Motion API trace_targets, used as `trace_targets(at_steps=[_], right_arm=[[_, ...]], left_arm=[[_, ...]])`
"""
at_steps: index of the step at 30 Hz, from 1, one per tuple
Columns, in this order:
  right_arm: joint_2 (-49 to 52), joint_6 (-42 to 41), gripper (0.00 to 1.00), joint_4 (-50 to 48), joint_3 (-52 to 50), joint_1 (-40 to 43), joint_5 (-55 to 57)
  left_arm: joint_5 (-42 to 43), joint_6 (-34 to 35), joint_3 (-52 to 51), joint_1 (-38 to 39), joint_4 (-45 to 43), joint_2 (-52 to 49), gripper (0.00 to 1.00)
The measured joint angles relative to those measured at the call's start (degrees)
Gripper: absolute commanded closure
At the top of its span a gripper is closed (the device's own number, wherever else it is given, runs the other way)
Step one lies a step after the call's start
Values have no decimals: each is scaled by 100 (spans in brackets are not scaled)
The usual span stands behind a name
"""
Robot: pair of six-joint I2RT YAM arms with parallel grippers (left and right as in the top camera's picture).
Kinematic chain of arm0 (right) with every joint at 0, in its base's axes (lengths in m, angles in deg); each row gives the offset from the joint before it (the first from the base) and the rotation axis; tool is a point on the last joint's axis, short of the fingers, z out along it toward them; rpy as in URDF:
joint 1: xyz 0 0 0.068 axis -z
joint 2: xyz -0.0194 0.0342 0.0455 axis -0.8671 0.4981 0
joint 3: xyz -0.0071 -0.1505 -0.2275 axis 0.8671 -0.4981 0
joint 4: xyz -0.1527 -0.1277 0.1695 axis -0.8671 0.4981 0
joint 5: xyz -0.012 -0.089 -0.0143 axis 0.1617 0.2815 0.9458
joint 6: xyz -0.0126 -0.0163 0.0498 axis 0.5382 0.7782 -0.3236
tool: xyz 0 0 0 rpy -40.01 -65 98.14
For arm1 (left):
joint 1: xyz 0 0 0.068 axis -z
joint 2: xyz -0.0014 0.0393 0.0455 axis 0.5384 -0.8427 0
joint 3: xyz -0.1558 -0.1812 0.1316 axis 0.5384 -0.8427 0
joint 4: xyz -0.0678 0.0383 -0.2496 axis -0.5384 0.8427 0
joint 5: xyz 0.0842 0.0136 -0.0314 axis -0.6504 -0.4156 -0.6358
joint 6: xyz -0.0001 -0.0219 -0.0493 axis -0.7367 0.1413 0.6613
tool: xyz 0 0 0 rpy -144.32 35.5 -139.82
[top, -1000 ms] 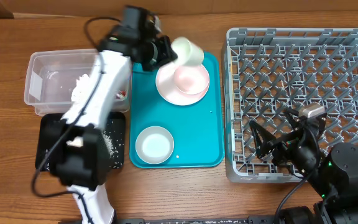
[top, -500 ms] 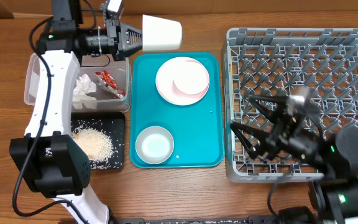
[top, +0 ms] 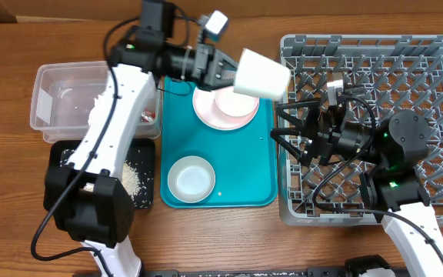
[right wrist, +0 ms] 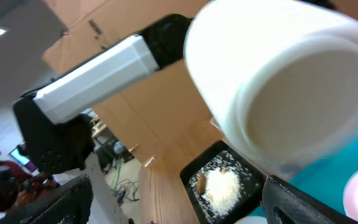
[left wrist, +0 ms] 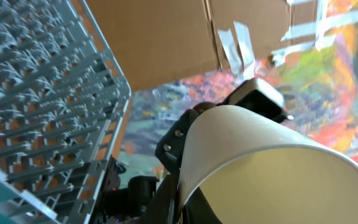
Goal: Sort waste into correct bins and load items into the dishwasher
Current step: 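Close the right gripper on the cream cup held by the left gripper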
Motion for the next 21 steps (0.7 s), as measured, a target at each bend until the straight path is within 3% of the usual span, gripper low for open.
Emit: trace_targets(at_steps=[13,21], right_arm=[[-7,-190,9,-232,0,98,57],[0,-170,0,48,0,708,365]], left_arm=[[-22,-61,0,192,81,0,96],[-46,-83,-2,195,103,0,96]])
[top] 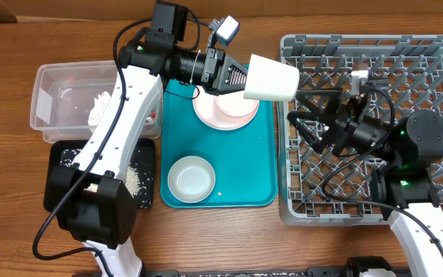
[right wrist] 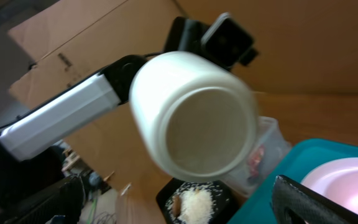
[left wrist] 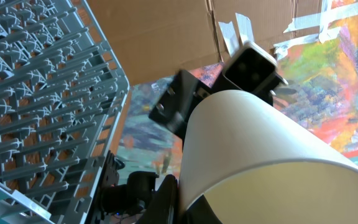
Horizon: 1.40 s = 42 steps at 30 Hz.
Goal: Sort waste into correct bins and load items into the dishwasher
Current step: 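Close the right gripper on the cream cup held by the left gripper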
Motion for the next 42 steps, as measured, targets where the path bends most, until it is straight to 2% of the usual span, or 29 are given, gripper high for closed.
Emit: trace_targets(at_steps=[7,17,27,32,42], right_arm=[[164,4,0,-68,0,116,46],[308,-76,0,-1241,0,116,-396],[492,-146,1,-1237,0,116,-533],[553,-146,8,-1244,0,114,-551],[553,-166,8,-1263,0,114,-717]], left_arm=[[-20,0,2,0,15,0,96],[-50,-229,0,162,452,0,96],[-61,-341,0,452,498,0,96],[-61,-341,0,522,501,0,96],[-66,-450,0,522,756,0,96]])
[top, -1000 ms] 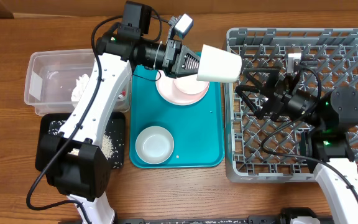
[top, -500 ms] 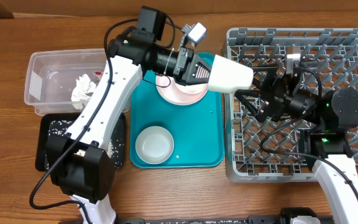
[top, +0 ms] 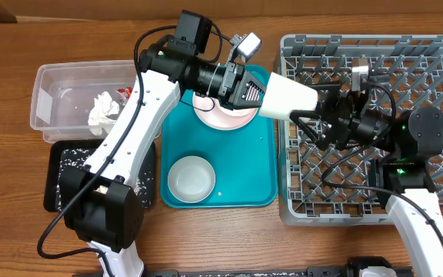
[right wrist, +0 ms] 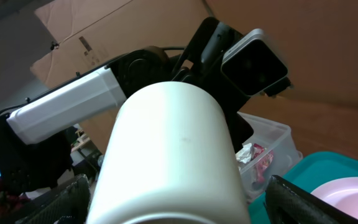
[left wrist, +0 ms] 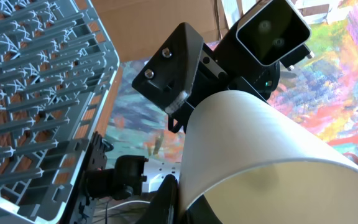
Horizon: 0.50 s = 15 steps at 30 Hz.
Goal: Sort waste into correct bins and load items into the dishwasher
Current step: 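Close the right gripper on the cream cup held by the left gripper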
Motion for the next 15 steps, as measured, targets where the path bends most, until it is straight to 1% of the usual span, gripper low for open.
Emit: trace_targets(at_steps=[4,8,11,13,15], right_arm=[[0,-4,9,2,0,-2,-96],[0,2,19,-2,0,-2,-129],[0,-13,23,0,0,-2,-136],[0,-7,29,-4,0,-2,-138],[0,-15,30,-7,0,-2,-133]], left_arm=[[-9,-85,0,0,103,0,96],[-17,-166,0,0,105,0,96],[-17,-168,0,0,105,0,96],[-20,-168,0,0,105,0,96],[-35,-168,2,2,109,0,96]])
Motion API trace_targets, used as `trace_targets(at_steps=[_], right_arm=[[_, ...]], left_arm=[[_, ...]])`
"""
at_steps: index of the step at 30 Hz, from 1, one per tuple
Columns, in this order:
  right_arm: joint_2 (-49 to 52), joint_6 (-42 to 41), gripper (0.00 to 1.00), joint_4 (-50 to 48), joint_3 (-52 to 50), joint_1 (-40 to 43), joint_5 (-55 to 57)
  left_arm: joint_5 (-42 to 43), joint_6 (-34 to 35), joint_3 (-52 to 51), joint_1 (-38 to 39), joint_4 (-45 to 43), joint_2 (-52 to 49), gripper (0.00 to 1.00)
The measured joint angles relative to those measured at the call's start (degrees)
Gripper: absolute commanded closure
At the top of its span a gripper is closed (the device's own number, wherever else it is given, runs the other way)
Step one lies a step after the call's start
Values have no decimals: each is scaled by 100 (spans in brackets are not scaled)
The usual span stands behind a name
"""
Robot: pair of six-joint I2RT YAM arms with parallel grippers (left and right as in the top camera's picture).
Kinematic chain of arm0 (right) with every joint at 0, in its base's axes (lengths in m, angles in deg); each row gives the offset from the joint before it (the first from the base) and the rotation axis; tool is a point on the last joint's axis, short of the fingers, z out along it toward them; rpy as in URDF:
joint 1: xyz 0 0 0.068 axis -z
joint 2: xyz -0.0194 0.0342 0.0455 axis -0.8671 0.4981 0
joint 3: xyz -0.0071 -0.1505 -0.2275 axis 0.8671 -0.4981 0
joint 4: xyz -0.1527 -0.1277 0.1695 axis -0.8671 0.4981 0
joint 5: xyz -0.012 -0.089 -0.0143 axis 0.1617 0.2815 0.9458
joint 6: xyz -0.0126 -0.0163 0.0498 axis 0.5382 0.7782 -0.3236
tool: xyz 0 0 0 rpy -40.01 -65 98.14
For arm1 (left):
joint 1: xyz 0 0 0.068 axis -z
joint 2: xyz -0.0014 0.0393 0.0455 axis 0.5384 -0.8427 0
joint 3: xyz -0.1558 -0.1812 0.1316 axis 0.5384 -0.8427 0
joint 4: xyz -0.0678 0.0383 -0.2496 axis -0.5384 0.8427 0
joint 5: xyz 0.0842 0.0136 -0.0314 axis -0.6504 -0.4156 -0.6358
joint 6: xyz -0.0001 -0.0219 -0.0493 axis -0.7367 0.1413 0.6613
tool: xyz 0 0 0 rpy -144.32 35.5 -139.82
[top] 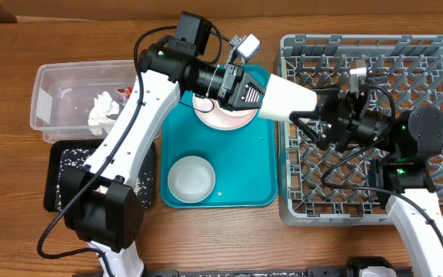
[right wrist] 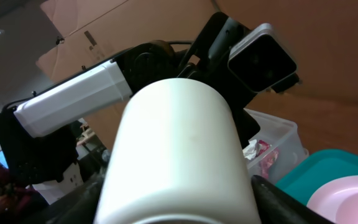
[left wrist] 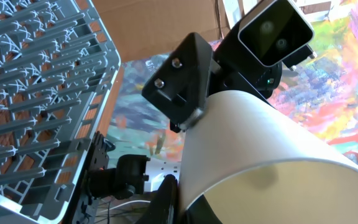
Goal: Sort waste into correct bins and load items into the dishwasher
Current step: 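Close the right gripper on the cream cup held by the left gripper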
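A white cup lies on its side in the air over the left rim of the grey dish rack. My left gripper is shut on its rim, one finger inside and one outside. The cup fills the left wrist view. My right gripper reaches from the rack side, and its fingers lie against both sides of the cup's base end.
A teal tray holds a pink plate and a white bowl. At the left stand a clear bin with crumpled waste and a black tray with rice.
The right gripper's fingers stood apart from the cup's sides and now lie against them. The cup and the left arm have barely moved.
My left gripper held the cup over the pink plate, with the right gripper open at the rack's left edge. Then the cup was nearer the rack. Then its base lay between the right fingers, which now touch it.
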Motion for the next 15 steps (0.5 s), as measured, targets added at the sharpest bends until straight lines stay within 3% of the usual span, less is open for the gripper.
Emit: trace_targets(at_steps=[5,15], right_arm=[[9,-7,36,13,0,0,11],[26,-46,38,111,0,0,22]], left_arm=[[-63,-22,-2,0,31,0,96],[-179,-37,0,0,35,0,94]])
